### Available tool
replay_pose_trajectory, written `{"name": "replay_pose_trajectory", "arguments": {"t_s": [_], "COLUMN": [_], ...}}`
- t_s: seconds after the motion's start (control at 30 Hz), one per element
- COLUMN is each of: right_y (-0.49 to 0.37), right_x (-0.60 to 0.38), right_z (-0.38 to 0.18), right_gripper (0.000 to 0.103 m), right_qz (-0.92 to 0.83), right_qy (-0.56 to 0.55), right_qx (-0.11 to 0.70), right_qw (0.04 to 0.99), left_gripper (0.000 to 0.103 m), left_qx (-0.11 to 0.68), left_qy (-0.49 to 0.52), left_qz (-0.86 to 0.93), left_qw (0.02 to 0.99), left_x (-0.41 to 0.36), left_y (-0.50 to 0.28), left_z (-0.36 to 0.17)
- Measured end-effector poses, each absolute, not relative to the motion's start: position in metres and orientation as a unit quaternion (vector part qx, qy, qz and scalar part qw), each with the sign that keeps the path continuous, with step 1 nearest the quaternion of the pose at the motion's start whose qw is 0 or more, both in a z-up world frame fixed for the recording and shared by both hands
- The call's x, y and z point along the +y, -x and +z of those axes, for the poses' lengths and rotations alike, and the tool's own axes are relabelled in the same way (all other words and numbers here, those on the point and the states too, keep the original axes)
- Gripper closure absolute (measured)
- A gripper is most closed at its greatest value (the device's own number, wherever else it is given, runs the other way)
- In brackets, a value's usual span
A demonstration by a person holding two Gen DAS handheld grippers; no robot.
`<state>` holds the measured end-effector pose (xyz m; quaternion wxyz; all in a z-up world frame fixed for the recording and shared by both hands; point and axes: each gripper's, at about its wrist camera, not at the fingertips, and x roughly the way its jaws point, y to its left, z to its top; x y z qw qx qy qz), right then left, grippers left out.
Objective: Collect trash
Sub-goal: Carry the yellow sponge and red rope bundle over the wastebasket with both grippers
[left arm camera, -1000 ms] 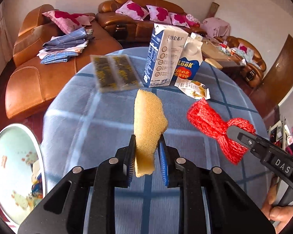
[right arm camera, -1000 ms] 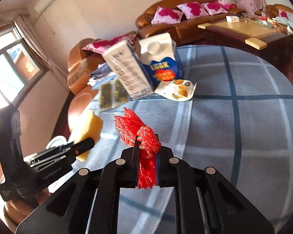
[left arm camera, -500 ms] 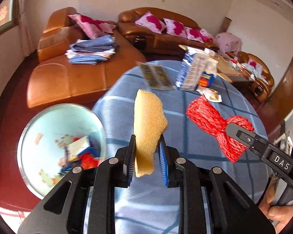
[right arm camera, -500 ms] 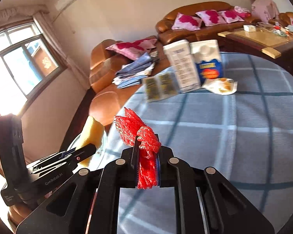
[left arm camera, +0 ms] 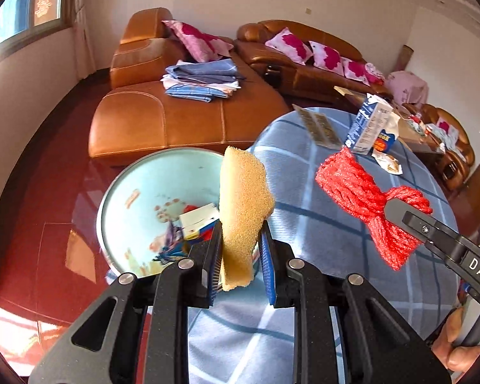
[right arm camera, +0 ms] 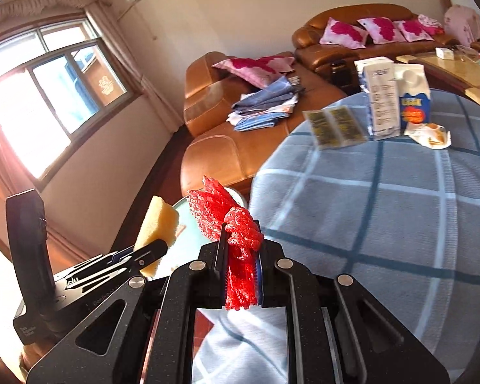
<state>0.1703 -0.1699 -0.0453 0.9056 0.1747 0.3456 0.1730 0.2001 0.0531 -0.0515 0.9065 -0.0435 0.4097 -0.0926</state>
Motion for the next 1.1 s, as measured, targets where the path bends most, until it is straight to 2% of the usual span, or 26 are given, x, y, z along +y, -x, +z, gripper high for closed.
{"name": "replay_pose_trajectory", "arguments": {"t_s": [0.63, 1.1], "right_y": [-0.145, -0.162], "right_x": [-0.107, -0.073], "right_z": [-0.035, -0.04], "right_gripper": [0.09, 0.09], "right_qz": [0.206, 0.223], "right_qy": [-0.143, -0.129], "right_qx": [0.343, 0.353], "right_qw": [0.905, 0.899], "left_gripper": [0.081, 0.081], "left_qx": [0.397, 0.401], "left_qy": [0.06, 0.077], "left_qz": [-0.057, -0.039], "left_qw": [0.914, 0.912], "left_x": [0.094, 0.122], "left_y": [-0.174, -0.18], "left_z": [-0.053, -0.062]}}
